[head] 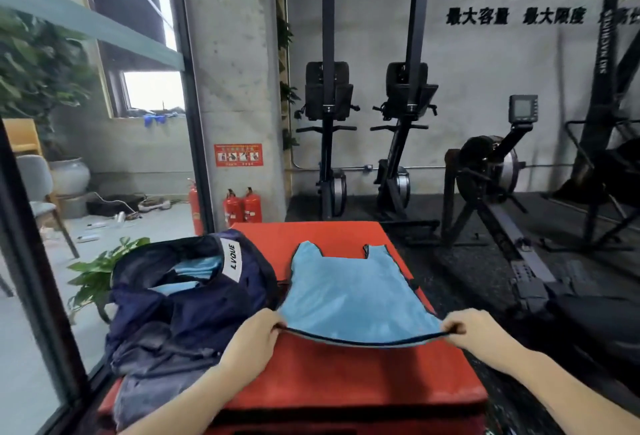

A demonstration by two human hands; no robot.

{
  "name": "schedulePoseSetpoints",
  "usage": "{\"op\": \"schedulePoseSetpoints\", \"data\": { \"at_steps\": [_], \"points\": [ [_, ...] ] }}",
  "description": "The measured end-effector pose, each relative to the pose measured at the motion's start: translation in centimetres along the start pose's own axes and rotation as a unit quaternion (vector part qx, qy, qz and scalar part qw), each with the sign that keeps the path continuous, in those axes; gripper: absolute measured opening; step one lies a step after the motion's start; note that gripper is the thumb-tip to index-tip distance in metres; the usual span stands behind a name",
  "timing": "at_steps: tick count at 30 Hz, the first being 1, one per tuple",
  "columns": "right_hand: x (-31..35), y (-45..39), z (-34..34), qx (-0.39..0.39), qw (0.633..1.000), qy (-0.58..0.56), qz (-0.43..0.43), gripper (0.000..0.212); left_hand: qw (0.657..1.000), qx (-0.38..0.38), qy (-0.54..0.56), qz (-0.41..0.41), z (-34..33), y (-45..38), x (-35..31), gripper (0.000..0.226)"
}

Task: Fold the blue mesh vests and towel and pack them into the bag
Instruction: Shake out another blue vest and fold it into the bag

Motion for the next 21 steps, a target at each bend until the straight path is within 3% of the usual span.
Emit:
{"op": "schedulePoseSetpoints", "data": {
  "at_steps": [6,10,13,21],
  "points": [
    [-1.1,4.8,-2.0,-0.027,0.999,0.002,-0.022,0.033,0.997,0.054,-0.06,0.016,-1.5,5.7,-1.7,0.024],
    [-1.4,7.1,-1.4,-0.04,0.998,-0.028,-0.039,0.022,0.997,0.051,0.021,0.05,0.0,7.3,-3.5,0.015],
    [-1.4,8.5,-0.5,-0.034,0.993,-0.098,-0.05,0.015,0.992,0.055,0.076,0.08,1.2,7.9,-4.1,0.021],
    [-0.9,6.6,1.9,-0.04,0.992,-0.112,-0.046,0.018,0.979,-0.014,0.163,0.124,3.3,5.7,-5.4,0.019]
  ]
}}
Point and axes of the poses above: each hand's wrist, its own y-axis away from the middle knuckle, its own z-axis out of the back of the hand, x = y × z, the point moved 2 cm from there along -y, towards the middle knuckle, and after that the axes turned 6 degrees about -y, right-handed, at the moved point
